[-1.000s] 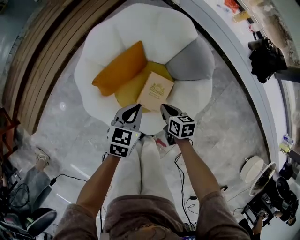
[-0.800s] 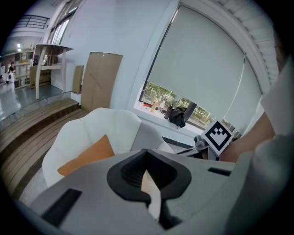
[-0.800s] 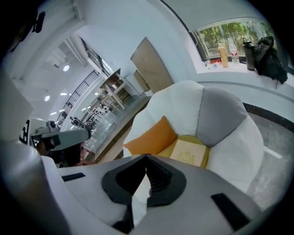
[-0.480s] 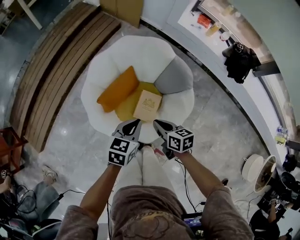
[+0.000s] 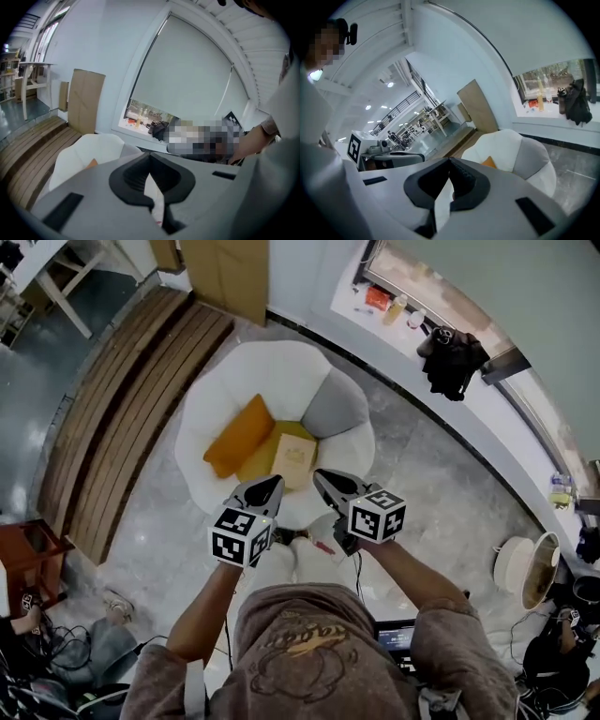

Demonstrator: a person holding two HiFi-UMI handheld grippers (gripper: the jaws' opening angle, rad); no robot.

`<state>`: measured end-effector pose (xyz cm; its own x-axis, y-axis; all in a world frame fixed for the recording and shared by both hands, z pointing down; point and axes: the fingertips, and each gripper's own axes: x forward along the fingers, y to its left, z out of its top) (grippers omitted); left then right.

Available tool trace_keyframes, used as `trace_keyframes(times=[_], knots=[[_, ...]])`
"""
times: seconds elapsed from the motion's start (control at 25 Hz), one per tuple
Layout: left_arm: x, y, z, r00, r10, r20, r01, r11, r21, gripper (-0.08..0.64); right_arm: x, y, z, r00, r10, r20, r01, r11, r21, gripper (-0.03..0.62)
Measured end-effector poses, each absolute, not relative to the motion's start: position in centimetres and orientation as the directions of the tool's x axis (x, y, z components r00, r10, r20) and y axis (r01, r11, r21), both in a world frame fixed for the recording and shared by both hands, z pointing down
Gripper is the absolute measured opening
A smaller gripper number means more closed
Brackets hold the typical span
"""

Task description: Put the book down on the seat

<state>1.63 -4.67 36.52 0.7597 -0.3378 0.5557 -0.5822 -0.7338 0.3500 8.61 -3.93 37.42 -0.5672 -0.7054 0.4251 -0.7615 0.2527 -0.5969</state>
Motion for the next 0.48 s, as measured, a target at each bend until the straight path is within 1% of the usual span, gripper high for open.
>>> trace_keyframes(times=[0.16,0.48], knots=[[2.5,-3.0,32.7,0.783,-0.325,0.530,-0.546,-0.767,0.337,0.003,8.7,-2.5,32.7,-0.560,-0.736,0.380,-0.773,0.299,-0.560,0.018],[3.0,-1.2,26.0,0.827,-0.349,0.441,-0.502,-0.812,0.297,0.003,7.5,0.0,24.9,-0.540,-0.798,0.269,-0.796,0.380,-0.472,0.018]])
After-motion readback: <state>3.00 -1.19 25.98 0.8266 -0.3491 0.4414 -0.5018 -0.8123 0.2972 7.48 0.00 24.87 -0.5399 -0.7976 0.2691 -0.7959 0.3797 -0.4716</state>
